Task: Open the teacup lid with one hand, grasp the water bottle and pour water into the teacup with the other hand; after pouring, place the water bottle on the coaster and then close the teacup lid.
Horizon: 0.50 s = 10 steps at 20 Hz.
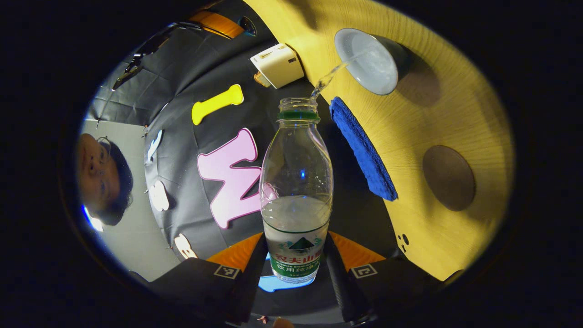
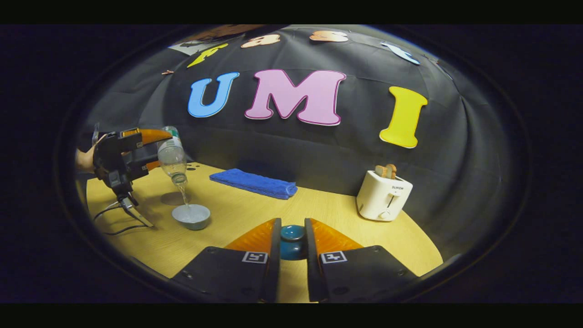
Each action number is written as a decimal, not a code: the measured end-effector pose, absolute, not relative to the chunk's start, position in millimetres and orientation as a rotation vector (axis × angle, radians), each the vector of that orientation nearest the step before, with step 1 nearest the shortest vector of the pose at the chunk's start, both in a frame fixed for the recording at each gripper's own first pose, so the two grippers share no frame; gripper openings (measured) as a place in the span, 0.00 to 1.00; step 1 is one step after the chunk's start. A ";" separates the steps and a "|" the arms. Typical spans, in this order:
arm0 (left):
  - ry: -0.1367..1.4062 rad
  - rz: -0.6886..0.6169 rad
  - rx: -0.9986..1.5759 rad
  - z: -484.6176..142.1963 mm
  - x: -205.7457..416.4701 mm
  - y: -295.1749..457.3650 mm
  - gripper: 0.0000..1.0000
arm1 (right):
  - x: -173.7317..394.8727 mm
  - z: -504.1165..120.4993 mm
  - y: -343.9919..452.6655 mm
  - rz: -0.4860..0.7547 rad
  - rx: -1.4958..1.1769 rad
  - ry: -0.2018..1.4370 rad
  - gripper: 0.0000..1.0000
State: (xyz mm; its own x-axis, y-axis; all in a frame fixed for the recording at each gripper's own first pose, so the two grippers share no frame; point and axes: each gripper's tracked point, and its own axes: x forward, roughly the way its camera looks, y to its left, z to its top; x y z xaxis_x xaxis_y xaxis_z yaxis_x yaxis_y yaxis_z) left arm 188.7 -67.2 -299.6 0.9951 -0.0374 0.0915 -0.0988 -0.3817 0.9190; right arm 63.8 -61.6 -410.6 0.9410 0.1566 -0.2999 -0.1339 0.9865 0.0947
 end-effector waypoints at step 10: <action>-0.272 0.046 2.027 -280.1 198.9 -87.8 0.73 | 64.9 -401.9 -65.0 0.146 0.068 0.289 0.31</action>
